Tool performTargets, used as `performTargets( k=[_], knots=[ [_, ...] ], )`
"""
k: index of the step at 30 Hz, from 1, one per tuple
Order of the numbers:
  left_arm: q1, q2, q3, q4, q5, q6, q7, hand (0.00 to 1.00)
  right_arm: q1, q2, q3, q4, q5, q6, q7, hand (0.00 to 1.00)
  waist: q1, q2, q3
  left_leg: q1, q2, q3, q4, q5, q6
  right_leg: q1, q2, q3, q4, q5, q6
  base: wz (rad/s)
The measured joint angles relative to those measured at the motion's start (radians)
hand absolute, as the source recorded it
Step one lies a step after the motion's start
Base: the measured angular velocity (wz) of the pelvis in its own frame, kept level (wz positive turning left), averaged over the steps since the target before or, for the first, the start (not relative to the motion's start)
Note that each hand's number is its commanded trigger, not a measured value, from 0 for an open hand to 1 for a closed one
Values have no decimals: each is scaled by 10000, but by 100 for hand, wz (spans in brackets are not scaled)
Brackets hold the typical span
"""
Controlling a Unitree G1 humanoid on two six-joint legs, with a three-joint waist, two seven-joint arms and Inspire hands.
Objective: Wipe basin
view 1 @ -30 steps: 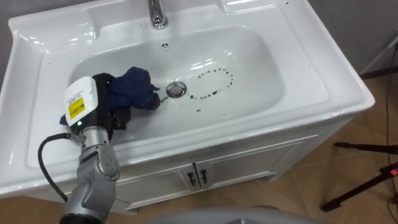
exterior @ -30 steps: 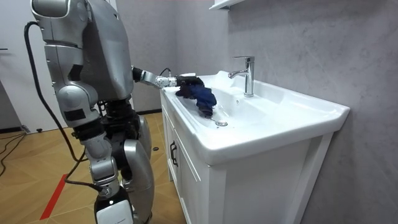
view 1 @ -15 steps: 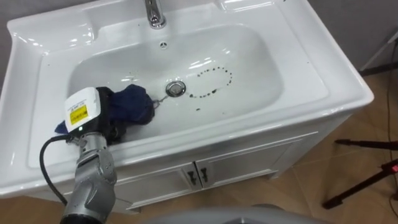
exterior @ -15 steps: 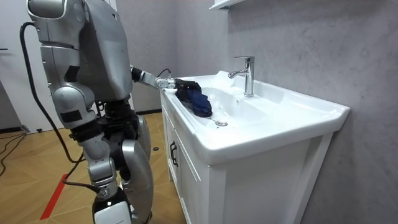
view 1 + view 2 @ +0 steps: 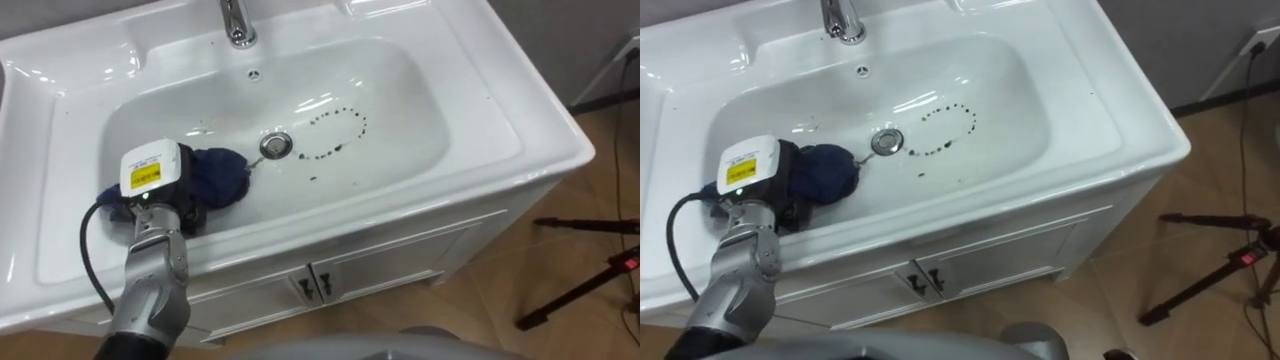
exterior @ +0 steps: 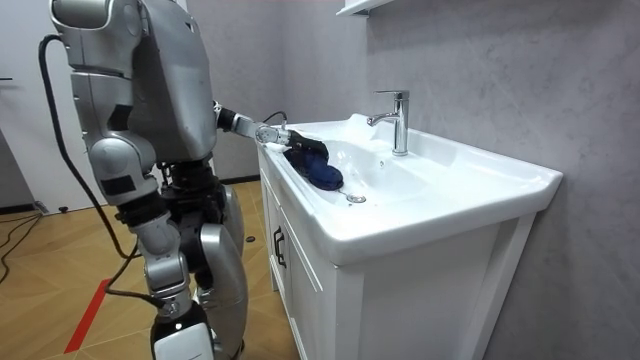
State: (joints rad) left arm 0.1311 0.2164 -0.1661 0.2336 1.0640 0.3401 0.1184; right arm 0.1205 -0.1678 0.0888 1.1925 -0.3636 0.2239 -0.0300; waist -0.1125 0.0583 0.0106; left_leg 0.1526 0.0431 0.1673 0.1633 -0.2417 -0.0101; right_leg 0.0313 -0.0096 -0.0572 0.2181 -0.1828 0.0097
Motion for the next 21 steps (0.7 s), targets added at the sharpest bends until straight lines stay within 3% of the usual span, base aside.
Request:
performTargets(
  k=[13, 21],
  knots=[
    [-416, -8, -608, 237, 430, 335, -657, 100, -73, 4, 79, -2, 43, 79, -34, 0, -19, -8, -22, -2, -4, 11, 40, 1, -1, 31, -15, -15, 1, 2, 2, 0],
    [-558, -60, -654, 499, 374, 385, -823, 100, 18, 8, 69, -218, 42, 86, -234, 0, -296, -15, -19, 100, -8, 180, 15, 1, -1, 37, -19, 52, 11, 1, 4, -3]
  ],
)
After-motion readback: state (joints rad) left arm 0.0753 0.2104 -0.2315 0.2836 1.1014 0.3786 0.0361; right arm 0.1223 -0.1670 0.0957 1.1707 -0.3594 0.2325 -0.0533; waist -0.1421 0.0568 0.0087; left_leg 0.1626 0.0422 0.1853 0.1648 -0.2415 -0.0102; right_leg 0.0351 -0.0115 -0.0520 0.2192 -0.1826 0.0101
